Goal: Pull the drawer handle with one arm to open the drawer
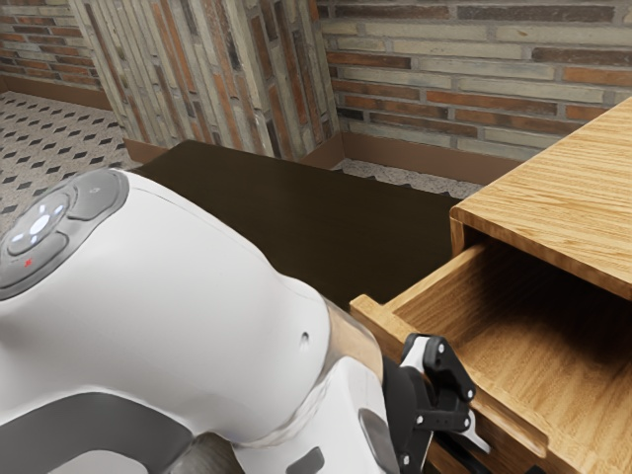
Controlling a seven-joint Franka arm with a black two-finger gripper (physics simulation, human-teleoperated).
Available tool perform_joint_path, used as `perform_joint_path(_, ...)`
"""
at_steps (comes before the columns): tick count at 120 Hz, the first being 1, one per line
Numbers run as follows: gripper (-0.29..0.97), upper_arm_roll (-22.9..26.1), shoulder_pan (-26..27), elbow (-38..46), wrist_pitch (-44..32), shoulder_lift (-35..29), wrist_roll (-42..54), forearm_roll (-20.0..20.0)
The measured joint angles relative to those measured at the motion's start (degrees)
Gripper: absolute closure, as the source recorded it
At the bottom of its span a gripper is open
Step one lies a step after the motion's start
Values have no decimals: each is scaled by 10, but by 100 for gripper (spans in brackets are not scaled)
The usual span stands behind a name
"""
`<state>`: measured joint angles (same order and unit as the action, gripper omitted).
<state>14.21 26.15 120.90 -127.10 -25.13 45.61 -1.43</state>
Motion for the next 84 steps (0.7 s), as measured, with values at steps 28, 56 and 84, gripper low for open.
perform_joint_path(28,46,3,0,24,7,-32,-10,-4)
perform_joint_path(56,38,34,-20,40,14,-52,-19,-22)
perform_joint_path(84,43,36,-21,58,28,-88,-27,-24)
